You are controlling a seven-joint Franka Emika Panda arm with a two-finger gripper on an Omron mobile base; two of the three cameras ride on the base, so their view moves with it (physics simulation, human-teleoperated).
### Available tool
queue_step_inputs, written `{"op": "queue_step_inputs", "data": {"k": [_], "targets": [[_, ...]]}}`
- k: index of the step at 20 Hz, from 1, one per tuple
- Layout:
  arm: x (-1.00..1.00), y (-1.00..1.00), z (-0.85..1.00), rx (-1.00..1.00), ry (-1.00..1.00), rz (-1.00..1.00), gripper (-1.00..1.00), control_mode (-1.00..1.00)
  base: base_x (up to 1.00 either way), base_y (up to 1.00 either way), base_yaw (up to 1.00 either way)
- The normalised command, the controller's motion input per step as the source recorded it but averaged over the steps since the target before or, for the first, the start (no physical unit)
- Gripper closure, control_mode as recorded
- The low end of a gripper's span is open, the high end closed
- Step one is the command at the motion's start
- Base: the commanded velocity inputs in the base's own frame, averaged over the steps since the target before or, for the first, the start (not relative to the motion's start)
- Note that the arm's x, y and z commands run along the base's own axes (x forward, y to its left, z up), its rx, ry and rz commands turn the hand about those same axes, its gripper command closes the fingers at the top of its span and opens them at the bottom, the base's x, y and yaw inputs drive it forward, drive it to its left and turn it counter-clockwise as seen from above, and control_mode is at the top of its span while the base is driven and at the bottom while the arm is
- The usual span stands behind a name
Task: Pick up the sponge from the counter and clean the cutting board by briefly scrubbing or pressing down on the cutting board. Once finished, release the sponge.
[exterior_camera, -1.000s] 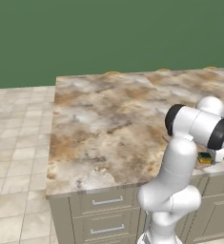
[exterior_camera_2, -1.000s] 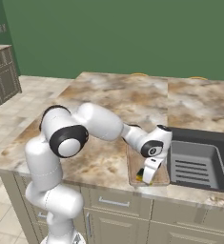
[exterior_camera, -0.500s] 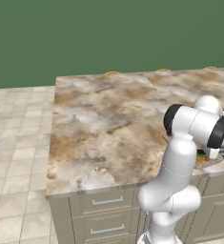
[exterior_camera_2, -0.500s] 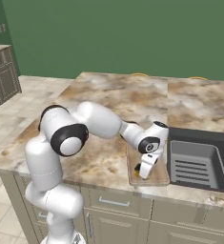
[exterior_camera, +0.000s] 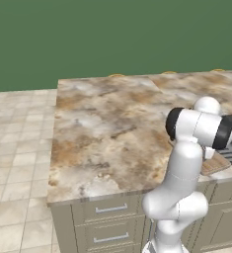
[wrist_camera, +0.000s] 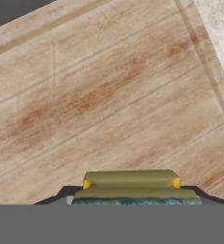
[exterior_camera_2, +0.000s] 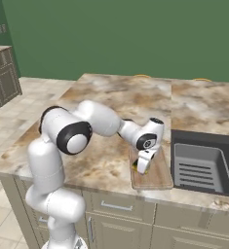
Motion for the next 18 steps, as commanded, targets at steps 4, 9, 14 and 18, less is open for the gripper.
{"op": "queue_step_inputs", "data": {"k": [4, 9, 14, 18], "targets": [[0.71, 0.0, -0.08, 0.0, -0.02, 0.0, 1.0, -1.0, 0.0, 0.0, 0.0], [0.7, -0.02, -0.09, 0.01, -0.04, 0.0, 1.0, -1.0, 0.0, 0.0, 0.0], [0.73, -0.03, -0.09, 0.02, -0.05, 0.0, 1.0, -1.0, 0.0, 0.0, 0.0], [0.78, -0.1, -0.1, 0.03, -0.05, 0.0, 1.0, -1.0, 0.0, 0.0, 0.0]]}}
